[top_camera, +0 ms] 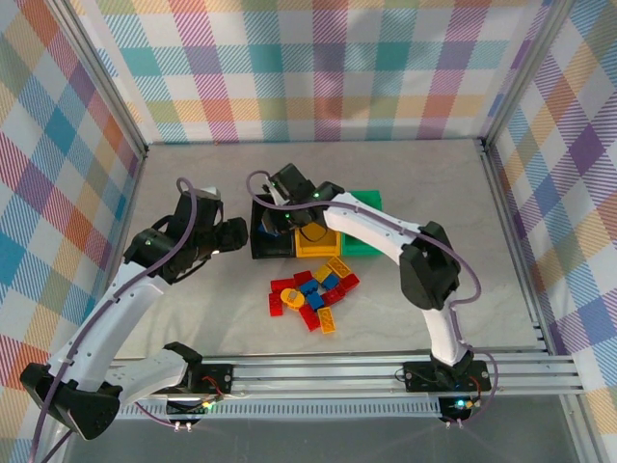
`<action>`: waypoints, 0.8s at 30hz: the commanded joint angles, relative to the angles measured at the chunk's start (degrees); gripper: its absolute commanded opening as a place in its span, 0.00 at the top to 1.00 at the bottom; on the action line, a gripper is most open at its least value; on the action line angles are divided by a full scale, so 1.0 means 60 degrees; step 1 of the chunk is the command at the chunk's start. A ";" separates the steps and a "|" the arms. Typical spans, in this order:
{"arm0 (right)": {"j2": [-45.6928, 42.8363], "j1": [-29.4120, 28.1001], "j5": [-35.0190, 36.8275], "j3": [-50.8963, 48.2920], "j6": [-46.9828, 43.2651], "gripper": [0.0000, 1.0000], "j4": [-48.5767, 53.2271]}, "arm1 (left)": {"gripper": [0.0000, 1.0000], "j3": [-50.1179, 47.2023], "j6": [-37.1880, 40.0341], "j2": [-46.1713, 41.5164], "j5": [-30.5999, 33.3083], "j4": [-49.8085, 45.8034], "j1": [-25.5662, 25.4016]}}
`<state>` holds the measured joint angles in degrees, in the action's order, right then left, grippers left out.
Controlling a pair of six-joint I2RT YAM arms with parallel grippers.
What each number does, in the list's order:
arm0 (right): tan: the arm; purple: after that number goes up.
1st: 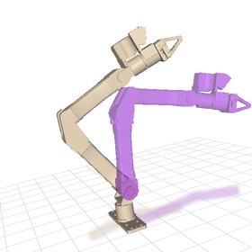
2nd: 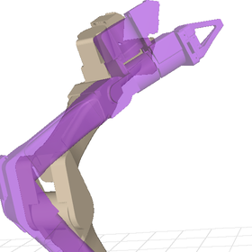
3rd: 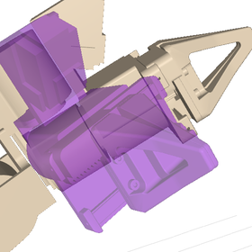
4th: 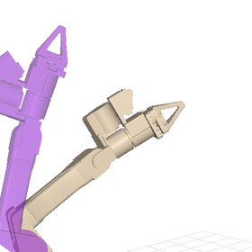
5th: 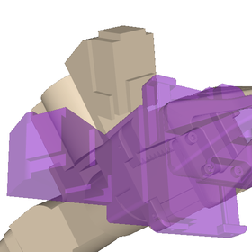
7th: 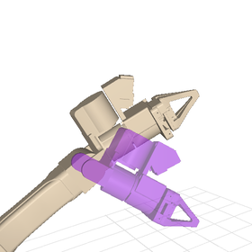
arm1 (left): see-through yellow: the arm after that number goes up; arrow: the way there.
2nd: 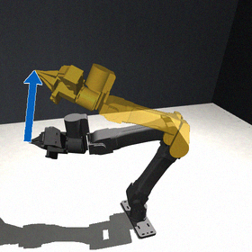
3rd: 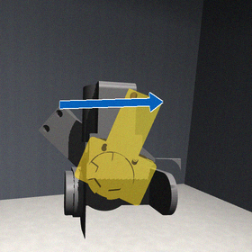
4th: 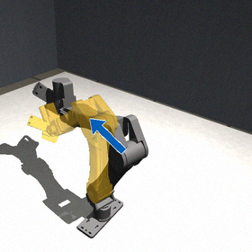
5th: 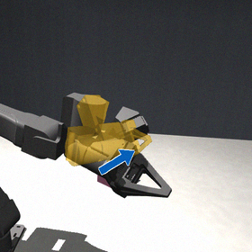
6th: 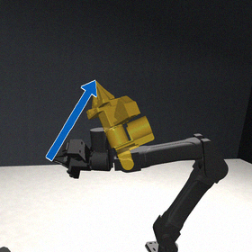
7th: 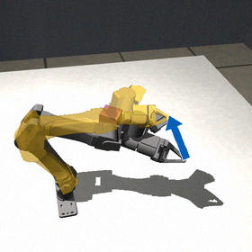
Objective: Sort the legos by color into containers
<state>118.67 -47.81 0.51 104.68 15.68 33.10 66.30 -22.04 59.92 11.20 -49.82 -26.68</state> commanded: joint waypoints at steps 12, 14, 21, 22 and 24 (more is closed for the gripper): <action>0.1437 0.0483 -0.0521 0.2238 -0.0474 0.44 0.0810 | 0.27 -0.0939 -0.0777 -0.0333 -0.0584 -0.0316 0.0008; 0.1317 0.0526 -0.0462 0.2257 -0.0532 0.43 0.0931 | 0.27 -0.1182 -0.1034 -0.0404 -0.0823 -0.0316 -0.0013; -0.1192 0.0908 -0.0232 -0.0788 -0.0167 0.43 0.0467 | 0.29 -0.2602 -0.2302 -0.0576 -0.1396 0.0083 -0.1432; -0.1661 0.1005 -0.0238 -0.1333 -0.0080 0.43 0.0420 | 0.29 -0.2803 -0.2521 -0.0527 -0.1396 0.0181 -0.1687; -0.2491 0.1158 -0.0260 -0.2207 0.0096 0.43 0.0401 | 0.30 -0.3109 -0.2865 -0.0331 -0.1356 0.0372 -0.2083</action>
<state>111.07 -42.52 -1.08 95.50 14.59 36.45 49.52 -34.26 57.43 4.05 -49.19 -36.77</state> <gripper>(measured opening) 0.569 0.703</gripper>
